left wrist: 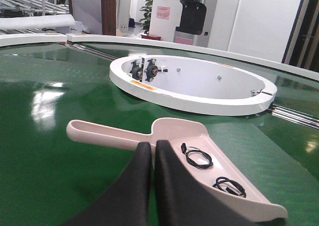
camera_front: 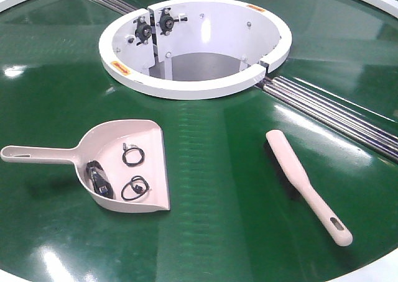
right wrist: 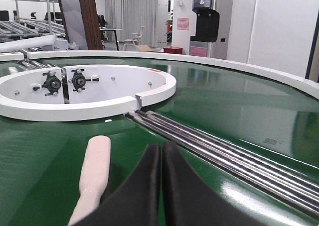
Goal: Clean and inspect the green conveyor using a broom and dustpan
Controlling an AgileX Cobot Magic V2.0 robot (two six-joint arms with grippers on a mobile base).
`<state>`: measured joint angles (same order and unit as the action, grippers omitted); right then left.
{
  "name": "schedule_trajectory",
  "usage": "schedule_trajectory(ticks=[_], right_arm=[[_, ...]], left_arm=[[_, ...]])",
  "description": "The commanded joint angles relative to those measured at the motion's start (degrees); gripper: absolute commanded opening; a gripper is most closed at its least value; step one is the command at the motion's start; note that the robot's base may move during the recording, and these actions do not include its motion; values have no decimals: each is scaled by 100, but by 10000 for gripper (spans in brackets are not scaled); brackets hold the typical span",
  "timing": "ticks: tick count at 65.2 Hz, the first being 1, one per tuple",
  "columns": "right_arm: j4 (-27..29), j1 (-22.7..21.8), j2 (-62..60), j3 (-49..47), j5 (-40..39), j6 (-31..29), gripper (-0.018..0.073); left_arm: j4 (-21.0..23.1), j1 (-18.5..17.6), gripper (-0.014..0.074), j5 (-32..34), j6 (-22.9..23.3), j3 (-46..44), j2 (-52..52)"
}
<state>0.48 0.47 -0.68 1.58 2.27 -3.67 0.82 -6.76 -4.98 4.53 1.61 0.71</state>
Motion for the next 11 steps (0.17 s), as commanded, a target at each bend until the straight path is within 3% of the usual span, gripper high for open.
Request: schedule_trajectory(ticks=[1, 11], right_arm=[[-2, -36, -55, 21, -391, -24, -8], [-2, -36, -55, 21, -391, -24, -8]], left_arm=[[10, -25, -6, 401, 29, 49, 79], [10, -25, -6, 401, 29, 49, 79]])
